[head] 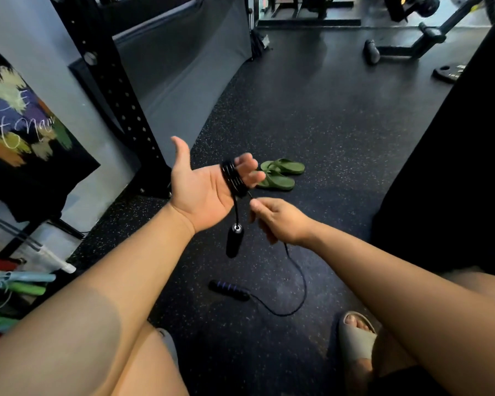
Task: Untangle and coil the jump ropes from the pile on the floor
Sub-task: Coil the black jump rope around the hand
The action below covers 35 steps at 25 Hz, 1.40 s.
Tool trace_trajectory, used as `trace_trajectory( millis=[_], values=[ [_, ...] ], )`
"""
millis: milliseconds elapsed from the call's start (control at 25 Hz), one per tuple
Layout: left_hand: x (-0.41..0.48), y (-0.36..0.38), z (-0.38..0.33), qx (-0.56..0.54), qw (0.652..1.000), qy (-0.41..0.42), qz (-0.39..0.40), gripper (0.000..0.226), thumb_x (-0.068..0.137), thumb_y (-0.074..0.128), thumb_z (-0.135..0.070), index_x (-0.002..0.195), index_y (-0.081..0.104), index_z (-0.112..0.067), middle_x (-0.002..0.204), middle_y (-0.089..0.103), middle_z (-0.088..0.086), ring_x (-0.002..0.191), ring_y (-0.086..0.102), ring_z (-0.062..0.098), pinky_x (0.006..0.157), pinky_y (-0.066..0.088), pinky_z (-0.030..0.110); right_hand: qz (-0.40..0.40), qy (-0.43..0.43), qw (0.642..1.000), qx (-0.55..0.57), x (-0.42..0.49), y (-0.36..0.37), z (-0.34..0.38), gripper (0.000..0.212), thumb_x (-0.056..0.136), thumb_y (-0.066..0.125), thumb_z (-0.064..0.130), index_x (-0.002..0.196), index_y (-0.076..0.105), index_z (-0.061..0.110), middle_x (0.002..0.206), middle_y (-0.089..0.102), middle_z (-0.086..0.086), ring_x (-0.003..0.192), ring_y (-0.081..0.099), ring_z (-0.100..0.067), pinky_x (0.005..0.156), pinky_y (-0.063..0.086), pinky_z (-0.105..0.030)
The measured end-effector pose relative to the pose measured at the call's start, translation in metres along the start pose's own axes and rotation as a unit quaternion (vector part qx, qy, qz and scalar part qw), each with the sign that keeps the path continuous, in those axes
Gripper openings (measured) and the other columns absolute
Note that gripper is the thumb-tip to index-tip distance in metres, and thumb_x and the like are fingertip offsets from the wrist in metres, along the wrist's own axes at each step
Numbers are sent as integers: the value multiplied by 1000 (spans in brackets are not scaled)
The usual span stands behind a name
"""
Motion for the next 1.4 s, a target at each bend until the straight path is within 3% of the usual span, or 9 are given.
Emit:
trace_trajectory(
  millis=[160, 240, 360, 520, 760, 840, 1040, 1200, 1400],
  values=[
    [7, -8, -4, -20, 994, 91, -64, 122, 78, 14, -93, 133, 48, 10, 121, 67, 26, 121, 63, 39, 117, 38, 48, 77, 2, 989, -123, -7, 1, 14, 37, 106, 40, 38, 88, 63, 16, 64, 48, 1, 52, 48, -8, 54, 48, -27],
    [10, -11, -2, 50, 989, 93, -107, 123, 79, 5, -91, 139, 42, 10, 126, 67, 26, 123, 63, 36, 119, 34, 48, 60, -41, 983, -171, -10, -4, 27, 35, 106, 42, 35, 92, 68, 17, 64, 51, 7, 50, 50, 0, 53, 41, -17],
    [15, -12, 7, 203, 966, 48, -150, 119, 82, -10, -84, 142, 43, 3, 126, 70, 18, 123, 64, 26, 123, 22, 48, 23, -102, 961, -256, -9, -11, 37, 33, 103, 48, 36, 93, 73, 18, 69, 61, 7, 59, 54, -3, 59, 40, -26],
    [14, -6, 18, 311, 943, -57, -100, 117, 82, -17, -81, 118, 65, -5, 120, 72, 19, 116, 68, 18, 119, 30, 38, -49, -174, 936, -303, -6, -26, 43, 33, 97, 51, 41, 93, 74, 18, 85, 75, -1, 69, 65, -16, 63, 51, -33],
    [14, -10, 23, 395, 902, -171, 15, 135, 58, -2, -103, 88, 63, 12, 101, 65, 34, 99, 65, 43, 117, 31, 57, -94, -221, 936, -256, -10, -43, 48, 19, 83, 76, 44, 80, 70, 25, 64, 56, 18, 65, 57, -6, 62, 50, -35],
    [9, -6, 24, 405, 892, -198, 32, 129, 64, -6, -95, 83, 69, 8, 87, 71, 28, 91, 71, 38, 112, 38, 48, -88, -229, 945, -216, -11, -45, 49, 28, 74, 83, 46, 77, 67, 24, 63, 61, 16, 64, 60, -5, 62, 52, -33],
    [2, 1, 22, 372, 893, -231, 104, 126, 66, -11, -94, 84, 68, 3, 64, 70, 17, 78, 72, 38, 90, 51, 36, -40, -213, 972, -90, -9, -46, 35, 39, 73, 86, 33, 74, 58, 6, 60, 46, 12, 55, 39, -2, 52, 33, -22],
    [-4, 5, 14, 274, 931, -203, 130, 122, 56, -2, -98, 77, 64, 2, 54, 63, 13, 67, 70, 35, 86, 52, 42, -21, -128, 991, 17, 0, -30, 12, 34, 94, 59, 40, 70, 55, 16, 59, 46, 16, 58, 40, -2, 59, 37, -27],
    [-8, 5, -3, 74, 994, -69, 52, 129, 59, 4, -103, 97, 67, 3, 75, 71, 11, 84, 71, 34, 91, 56, 38, 7, -12, 995, 99, 1, -1, -16, 45, 103, 39, 50, 80, 60, 17, 65, 52, -4, 65, 49, -22, 69, 44, -38]
  ],
)
Point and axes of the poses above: each hand's wrist, its own x-axis towards the middle knuckle, its own y-axis out of the palm, z = x × y, the point moved 2 cm from there along x, towards the middle knuckle
